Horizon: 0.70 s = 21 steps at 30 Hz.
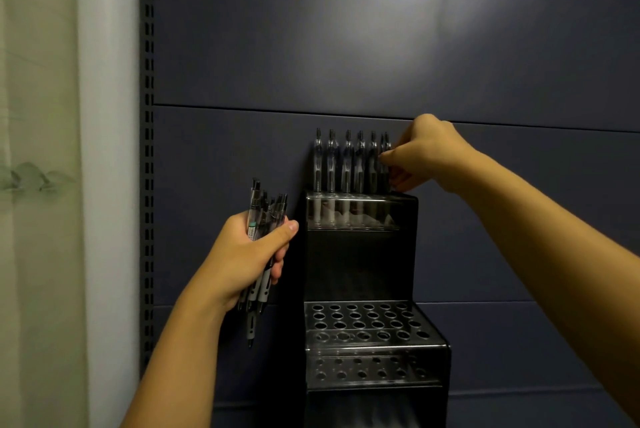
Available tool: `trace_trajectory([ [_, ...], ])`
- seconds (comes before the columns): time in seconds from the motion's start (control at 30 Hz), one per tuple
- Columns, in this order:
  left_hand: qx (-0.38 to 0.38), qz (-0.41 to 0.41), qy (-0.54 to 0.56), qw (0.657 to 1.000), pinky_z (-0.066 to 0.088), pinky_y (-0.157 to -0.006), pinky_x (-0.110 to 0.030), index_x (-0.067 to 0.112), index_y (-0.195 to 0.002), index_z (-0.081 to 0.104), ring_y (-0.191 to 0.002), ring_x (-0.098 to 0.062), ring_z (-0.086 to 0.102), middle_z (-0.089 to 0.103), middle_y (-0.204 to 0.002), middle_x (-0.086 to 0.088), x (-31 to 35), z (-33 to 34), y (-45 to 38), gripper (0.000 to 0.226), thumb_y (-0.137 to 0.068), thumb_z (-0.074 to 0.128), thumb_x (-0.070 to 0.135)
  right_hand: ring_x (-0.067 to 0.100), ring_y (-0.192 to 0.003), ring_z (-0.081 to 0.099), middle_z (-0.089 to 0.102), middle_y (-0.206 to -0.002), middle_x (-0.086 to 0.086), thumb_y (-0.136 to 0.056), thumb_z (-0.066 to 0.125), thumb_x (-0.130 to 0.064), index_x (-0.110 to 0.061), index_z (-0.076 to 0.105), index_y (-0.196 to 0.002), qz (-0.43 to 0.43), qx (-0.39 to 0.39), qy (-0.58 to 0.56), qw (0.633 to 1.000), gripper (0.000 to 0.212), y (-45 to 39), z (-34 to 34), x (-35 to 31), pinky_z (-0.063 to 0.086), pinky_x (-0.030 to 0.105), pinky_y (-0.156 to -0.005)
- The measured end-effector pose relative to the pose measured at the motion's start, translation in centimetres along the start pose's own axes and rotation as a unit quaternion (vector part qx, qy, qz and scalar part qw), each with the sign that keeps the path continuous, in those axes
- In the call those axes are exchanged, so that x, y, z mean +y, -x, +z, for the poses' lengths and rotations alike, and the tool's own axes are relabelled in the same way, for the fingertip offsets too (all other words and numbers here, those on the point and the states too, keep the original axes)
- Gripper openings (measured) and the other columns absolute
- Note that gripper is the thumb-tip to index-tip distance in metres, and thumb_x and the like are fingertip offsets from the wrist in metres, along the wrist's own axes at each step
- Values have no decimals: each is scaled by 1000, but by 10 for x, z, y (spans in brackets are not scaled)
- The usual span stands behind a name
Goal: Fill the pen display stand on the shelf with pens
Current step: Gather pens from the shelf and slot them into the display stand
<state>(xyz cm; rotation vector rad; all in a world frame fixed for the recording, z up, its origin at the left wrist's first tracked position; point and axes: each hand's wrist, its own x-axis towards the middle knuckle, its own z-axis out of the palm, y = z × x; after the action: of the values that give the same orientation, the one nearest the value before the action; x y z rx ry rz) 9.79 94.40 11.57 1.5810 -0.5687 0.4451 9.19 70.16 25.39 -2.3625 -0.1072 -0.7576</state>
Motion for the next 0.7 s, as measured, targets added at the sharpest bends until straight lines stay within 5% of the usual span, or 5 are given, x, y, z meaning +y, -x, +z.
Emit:
trace_trajectory([
  [0.23, -5, -6, -1, 1000, 48, -49, -32, 10, -79, 58, -49, -20, 50, 55, -62, -7, 1, 1, 1, 23, -95, 68, 22, 24, -59, 71, 72, -72, 24, -85, 72, -11, 8, 73, -89, -48, 71, 153, 984, 19, 11, -7, -15, 64, 47, -64],
  [0.37, -8, -10, -7, 1000, 47, -48, -31, 8, -80, 58, -48, -19, 50, 53, -61, -6, 2, 2, 2, 22, -96, 67, 21, 36, -86, 73, 74, -97, 23, -81, 74, -19, 3, 73, -102, -135, 72, 161, 975, 31, 28, 8, -42, 62, 55, -72],
  [0.47, -2, -16, -14, 1000, 45, -46, -32, 6, -79, 56, -46, -20, 48, 51, -59, -7, 3, 4, 2, 24, -95, 67, 19, 21, -78, 71, 74, -84, 6, -82, 79, -28, -11, 77, -94, -204, 18, 131, 970, 22, 44, 21, -59, 63, 36, -68],
  [0.57, 5, -14, -28, 999, 44, -45, -33, 5, -75, 52, -45, -23, 47, 50, -58, -11, 5, 4, 2, 26, -95, 67, 15, 0, -63, 59, 63, -73, -14, -82, 82, -38, -24, 77, -95, -242, -122, 80, 959, 20, 60, 35, -71, 45, 11, -55],
  [0.7, -1, -4, -38, 999, 43, -44, -34, 4, -78, 56, -44, -23, 47, 52, -56, -11, 7, 2, 3, 22, -95, 65, 12, -3, -60, 61, 67, -72, -12, -78, 85, -40, -25, 75, -89, -269, -173, 82, 944, 21, 58, 58, -73, 42, 5, -49],
])
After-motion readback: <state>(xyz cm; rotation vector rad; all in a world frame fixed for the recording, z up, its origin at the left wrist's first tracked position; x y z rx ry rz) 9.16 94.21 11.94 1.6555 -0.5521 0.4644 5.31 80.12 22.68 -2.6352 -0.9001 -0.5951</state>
